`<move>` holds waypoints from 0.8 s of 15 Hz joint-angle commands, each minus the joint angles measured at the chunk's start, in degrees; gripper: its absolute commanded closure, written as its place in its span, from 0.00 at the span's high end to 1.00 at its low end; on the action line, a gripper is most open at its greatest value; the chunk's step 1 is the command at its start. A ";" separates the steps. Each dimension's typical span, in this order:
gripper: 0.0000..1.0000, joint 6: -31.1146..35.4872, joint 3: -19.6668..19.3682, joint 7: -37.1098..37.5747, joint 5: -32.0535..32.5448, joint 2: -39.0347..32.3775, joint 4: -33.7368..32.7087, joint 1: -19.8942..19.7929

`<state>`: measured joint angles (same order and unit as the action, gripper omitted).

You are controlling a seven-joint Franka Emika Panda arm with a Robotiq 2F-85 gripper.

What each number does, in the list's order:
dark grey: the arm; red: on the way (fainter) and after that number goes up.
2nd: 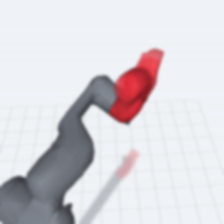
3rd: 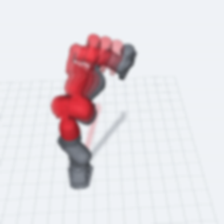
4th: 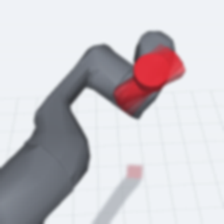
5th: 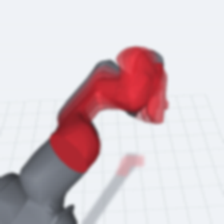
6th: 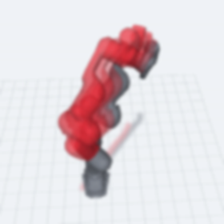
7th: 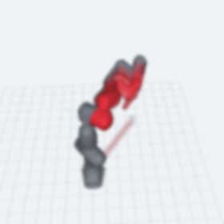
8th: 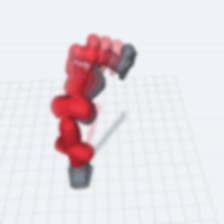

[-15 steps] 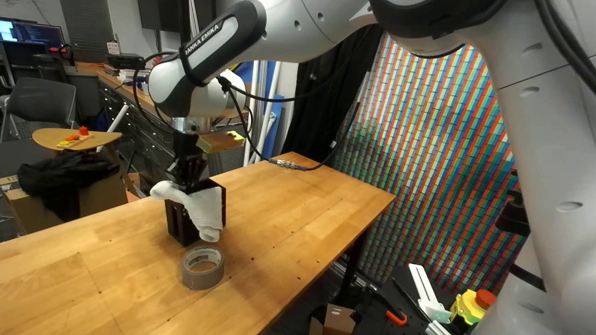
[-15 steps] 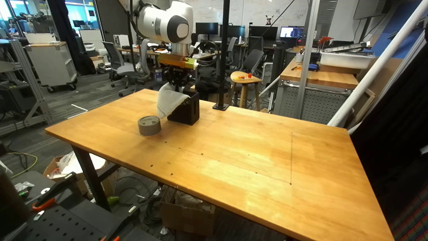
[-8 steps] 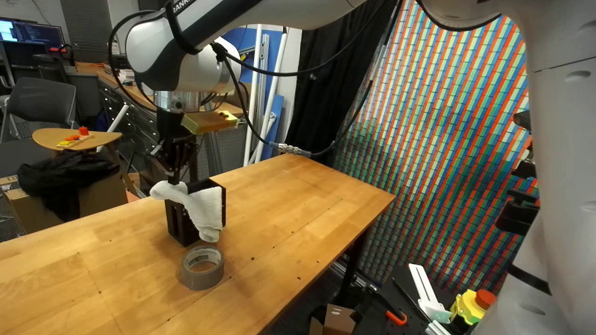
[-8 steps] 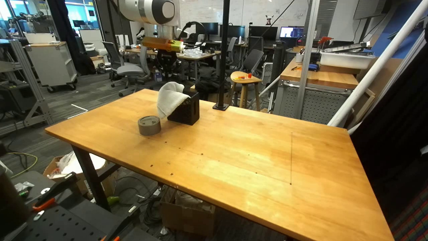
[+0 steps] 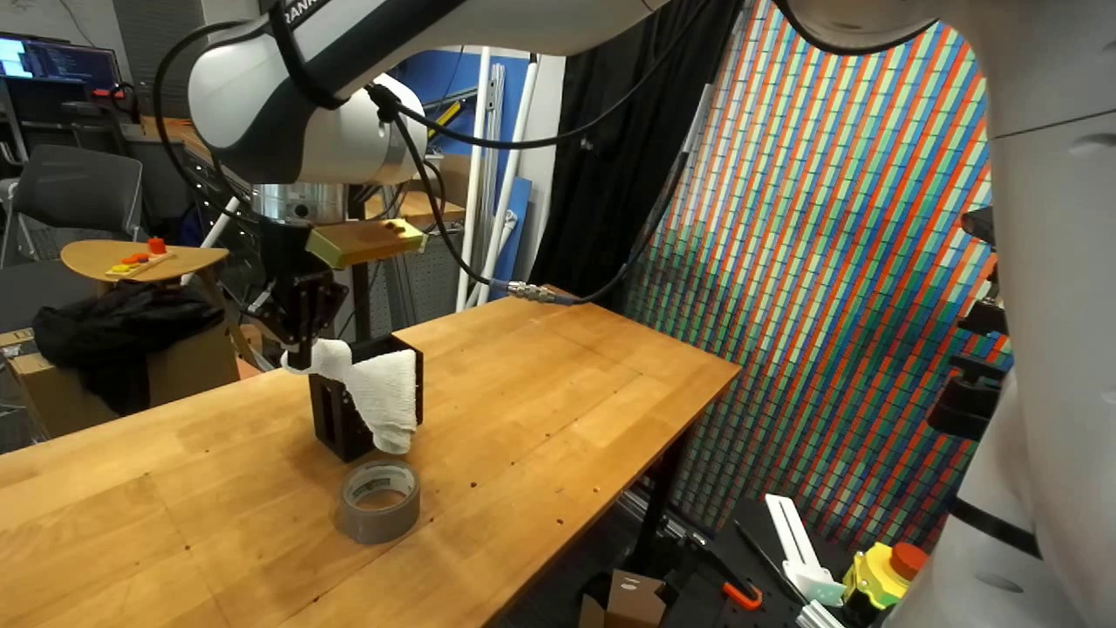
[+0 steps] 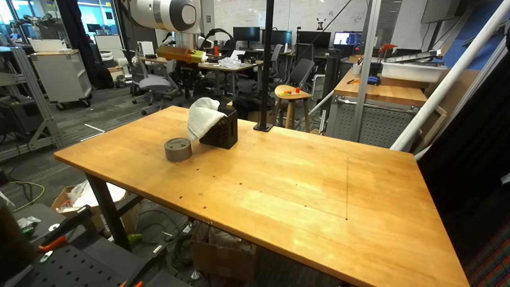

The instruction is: Put the towel inside the black box

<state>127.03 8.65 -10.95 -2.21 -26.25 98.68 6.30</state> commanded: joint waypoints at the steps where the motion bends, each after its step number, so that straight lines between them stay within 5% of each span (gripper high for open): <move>1: 0.03 -2.05 -0.33 0.15 0.87 -0.33 -1.50 0.37; 12: 0.03 -6.44 -1.13 -5.05 1.44 -4.92 -7.32 -1.74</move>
<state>122.59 7.02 -13.80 -0.93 -28.32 96.06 4.96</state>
